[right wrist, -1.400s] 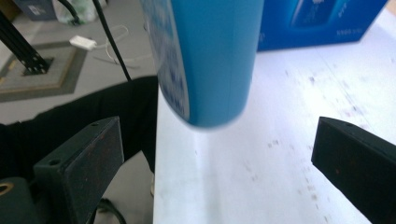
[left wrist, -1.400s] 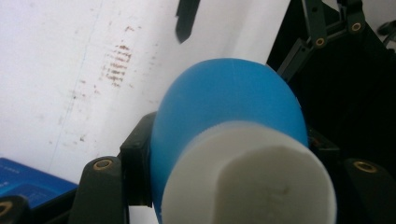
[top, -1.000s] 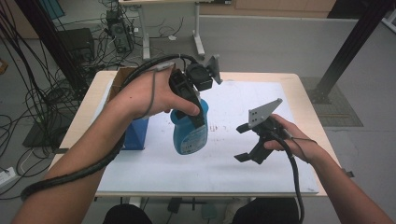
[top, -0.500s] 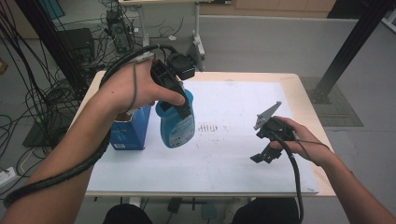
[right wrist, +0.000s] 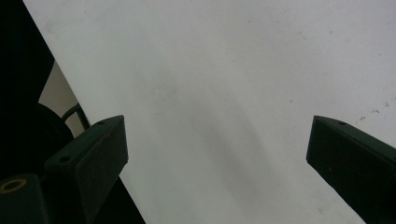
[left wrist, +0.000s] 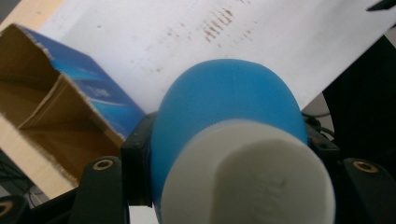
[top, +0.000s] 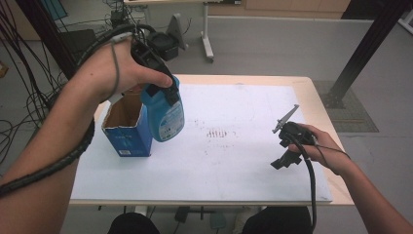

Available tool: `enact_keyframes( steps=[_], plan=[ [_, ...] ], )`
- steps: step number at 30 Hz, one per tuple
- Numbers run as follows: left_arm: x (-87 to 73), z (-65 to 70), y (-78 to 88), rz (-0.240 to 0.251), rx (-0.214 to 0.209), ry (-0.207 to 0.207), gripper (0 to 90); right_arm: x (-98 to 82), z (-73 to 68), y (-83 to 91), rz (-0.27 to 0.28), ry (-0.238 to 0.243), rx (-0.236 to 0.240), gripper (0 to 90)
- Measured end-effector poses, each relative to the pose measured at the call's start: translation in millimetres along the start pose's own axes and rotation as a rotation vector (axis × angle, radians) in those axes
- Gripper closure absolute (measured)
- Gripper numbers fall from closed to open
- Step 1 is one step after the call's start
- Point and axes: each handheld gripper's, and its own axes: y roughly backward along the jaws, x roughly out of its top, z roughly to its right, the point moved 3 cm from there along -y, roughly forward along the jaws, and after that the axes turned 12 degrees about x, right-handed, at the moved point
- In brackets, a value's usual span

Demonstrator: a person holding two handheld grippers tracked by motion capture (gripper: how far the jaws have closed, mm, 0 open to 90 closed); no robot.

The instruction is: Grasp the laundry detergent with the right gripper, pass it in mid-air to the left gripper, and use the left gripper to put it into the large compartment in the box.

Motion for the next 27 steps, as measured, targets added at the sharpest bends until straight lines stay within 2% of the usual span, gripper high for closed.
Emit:
enact_keyframes(
  steps=[6, 13, 20, 22, 27],
  plan=[
    [-2.9, -30.7, 4.5, -0.022, 0.022, 0.141, 37.7, -0.9, 2.4, 0.1, 0.005, -0.009, -0.003, 5.3],
    [-5.8, -63.0, 3.7, -0.035, 0.064, 0.262, 37.7, 0.8, 2.5, -0.6, 0.008, -0.004, -0.006, 5.2],
    [-6.3, -86.6, -2.2, -0.049, 0.102, 0.339, 37.7, 2.0, 3.8, -0.4, 0.011, -0.003, -0.007, 5.2],
    [-6.2, -92.7, -4.6, -0.051, 0.112, 0.372, 37.7, 2.0, 4.2, -0.2, 0.02, -0.001, -0.005, 5.3],
    [-5.4, -102.9, -10.5, -0.068, 0.132, 0.415, 37.7, 1.2, 6.5, 0.2, 0.024, -0.006, -0.003, 5.3]
  ],
)
